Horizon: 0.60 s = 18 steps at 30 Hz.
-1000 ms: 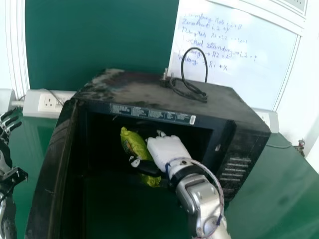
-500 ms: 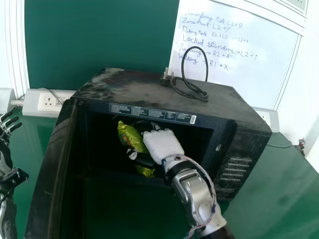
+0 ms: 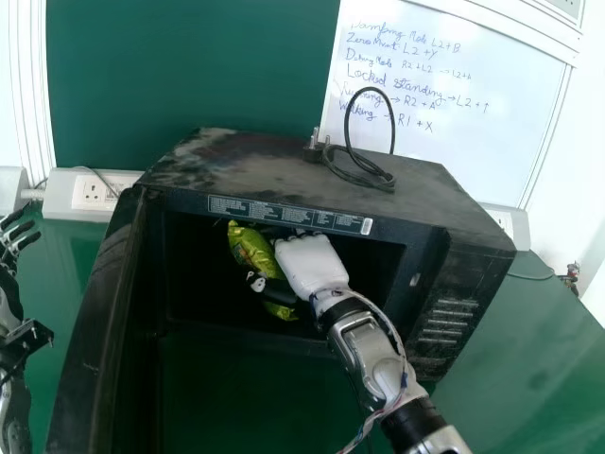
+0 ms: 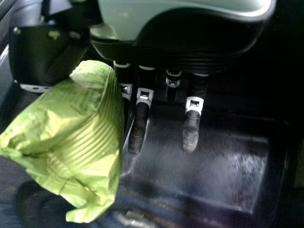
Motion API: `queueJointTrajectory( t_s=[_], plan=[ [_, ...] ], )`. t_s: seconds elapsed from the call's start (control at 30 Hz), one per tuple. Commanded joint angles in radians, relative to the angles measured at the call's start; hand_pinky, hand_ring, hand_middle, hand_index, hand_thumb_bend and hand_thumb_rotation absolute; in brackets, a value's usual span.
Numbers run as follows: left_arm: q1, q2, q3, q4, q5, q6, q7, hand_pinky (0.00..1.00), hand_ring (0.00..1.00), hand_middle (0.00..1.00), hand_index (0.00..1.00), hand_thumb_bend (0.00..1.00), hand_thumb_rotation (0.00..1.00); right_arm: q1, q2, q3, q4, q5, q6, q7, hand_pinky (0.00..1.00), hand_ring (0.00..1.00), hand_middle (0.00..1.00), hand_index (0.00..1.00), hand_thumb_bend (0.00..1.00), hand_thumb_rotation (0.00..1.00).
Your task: Put biscuit inside oven
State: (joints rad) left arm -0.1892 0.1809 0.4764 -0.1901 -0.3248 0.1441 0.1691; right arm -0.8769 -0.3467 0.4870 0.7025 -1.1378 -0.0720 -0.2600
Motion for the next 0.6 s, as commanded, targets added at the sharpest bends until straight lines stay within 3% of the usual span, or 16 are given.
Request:
queueJointTrajectory(
  t_s=[0.0,0.3,0.57],
  plan=[
    [0.003,-0.006,-0.006,-0.011,0.004,0.009,0.005,0.57,0.59,0.61,0.65,0.90,0.86,-0.055,0.003,0.020,0.058,0.011,-0.010,-0.061,0.32,0.39,0.44,0.54,0.51,0.00],
    [0.007,-0.010,-0.010,-0.020,0.011,0.007,0.008,0.57,0.58,0.60,0.64,0.90,0.87,-0.158,0.031,0.080,0.272,0.040,-0.024,-0.208,0.29,0.39,0.43,0.53,0.52,0.00],
    [0.006,-0.008,-0.007,-0.013,0.010,0.002,0.004,0.57,0.58,0.60,0.64,0.89,0.87,-0.201,0.048,0.113,0.358,0.064,-0.001,-0.225,0.26,0.39,0.43,0.52,0.52,0.00]
  ],
)
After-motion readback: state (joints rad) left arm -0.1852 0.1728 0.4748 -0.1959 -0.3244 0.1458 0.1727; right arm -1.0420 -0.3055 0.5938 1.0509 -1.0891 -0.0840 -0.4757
